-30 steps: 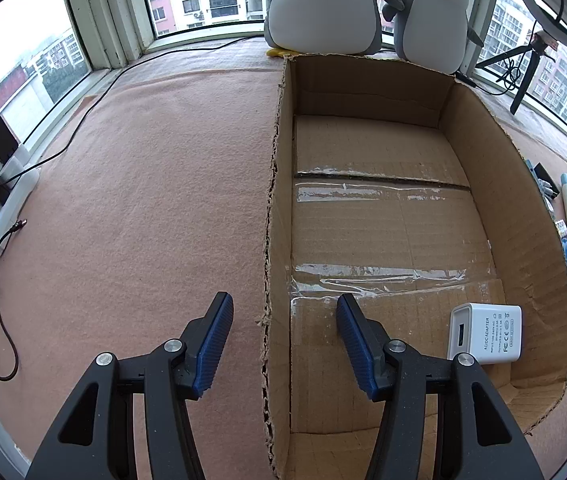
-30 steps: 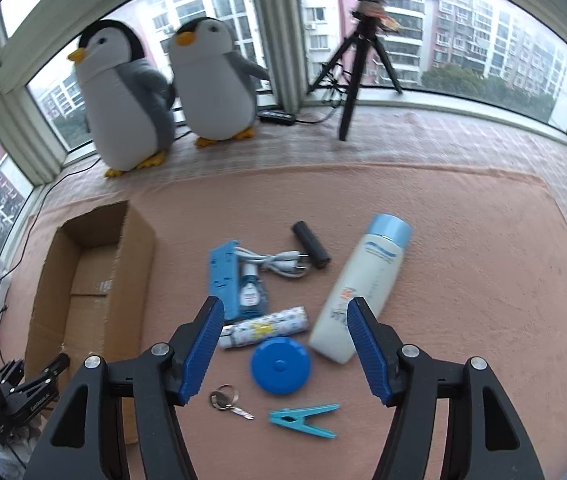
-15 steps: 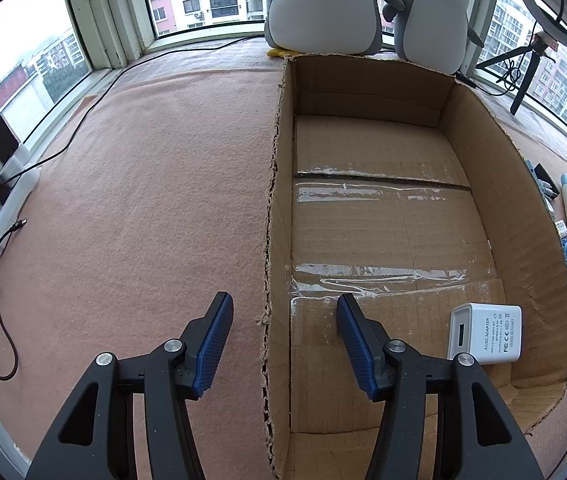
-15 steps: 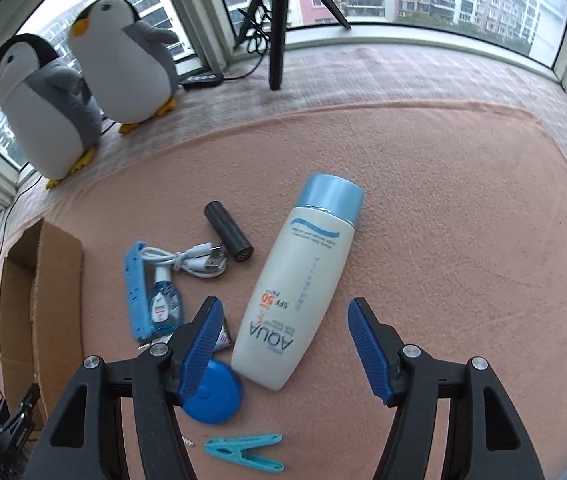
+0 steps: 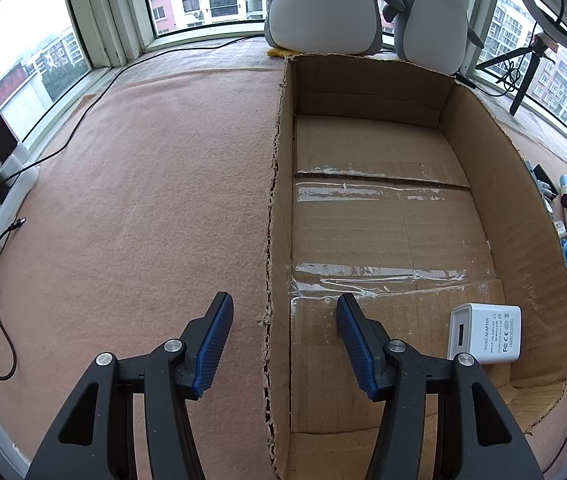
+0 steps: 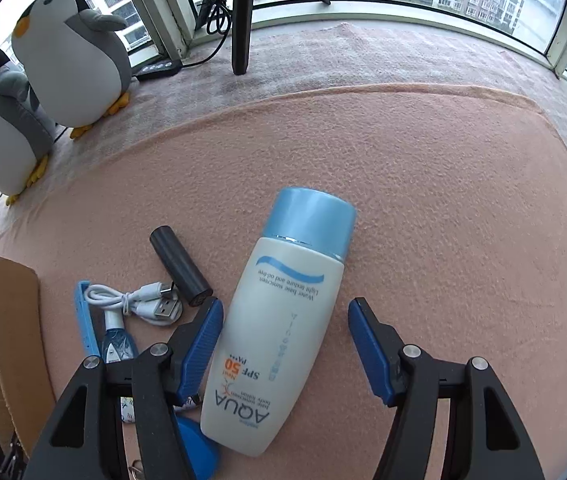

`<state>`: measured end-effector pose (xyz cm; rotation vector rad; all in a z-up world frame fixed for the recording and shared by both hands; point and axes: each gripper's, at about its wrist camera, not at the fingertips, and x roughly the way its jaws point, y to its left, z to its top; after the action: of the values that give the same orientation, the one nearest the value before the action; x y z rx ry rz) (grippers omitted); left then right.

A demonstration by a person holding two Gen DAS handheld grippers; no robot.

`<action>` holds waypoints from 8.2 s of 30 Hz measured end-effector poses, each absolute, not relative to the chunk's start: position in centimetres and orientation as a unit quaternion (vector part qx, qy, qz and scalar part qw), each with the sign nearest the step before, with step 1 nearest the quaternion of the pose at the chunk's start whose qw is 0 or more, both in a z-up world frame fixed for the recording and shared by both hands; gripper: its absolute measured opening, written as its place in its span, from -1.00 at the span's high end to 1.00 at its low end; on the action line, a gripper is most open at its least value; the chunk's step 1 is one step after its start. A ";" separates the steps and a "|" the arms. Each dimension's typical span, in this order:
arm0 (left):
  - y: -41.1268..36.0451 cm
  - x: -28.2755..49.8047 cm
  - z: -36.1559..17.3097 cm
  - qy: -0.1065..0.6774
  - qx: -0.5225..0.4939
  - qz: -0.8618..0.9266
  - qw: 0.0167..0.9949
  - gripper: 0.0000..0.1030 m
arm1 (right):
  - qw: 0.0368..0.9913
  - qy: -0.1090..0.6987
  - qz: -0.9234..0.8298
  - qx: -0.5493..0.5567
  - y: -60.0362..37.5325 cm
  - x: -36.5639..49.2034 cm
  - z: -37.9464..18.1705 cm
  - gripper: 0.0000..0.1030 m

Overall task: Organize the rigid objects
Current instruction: 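Move the right tool to the white AQUA sunscreen bottle, then grasp the sunscreen bottle with the right gripper and carry it over the box, then lower the bottle into the box and open the right gripper, then move the right tool to the blue round tape measure, then grasp the blue tape measure with the right gripper and lift it, then carry the tape measure into the box and open the right gripper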

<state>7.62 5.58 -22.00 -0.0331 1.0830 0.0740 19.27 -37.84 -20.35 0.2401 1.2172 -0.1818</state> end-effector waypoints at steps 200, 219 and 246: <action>5.9 7.9 -22.2 0.510 -0.026 0.029 0.859 -0.13 | 0.842 0.516 0.149 -0.049 -20.9 12.3 -11.4 0.10; 6.0 7.8 -22.2 0.509 -0.031 0.029 0.860 -0.13 | 0.811 0.524 0.253 -0.059 -9.6 13.8 -13.5 0.10; 6.2 7.7 -22.3 0.508 -0.029 0.030 0.861 -0.13 | 0.798 0.538 0.267 -0.042 -7.9 14.5 -14.3 0.00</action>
<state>7.70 6.18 -22.31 -0.0619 1.0652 0.0620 14.47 -7.93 -14.34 -0.0907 1.1548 0.5731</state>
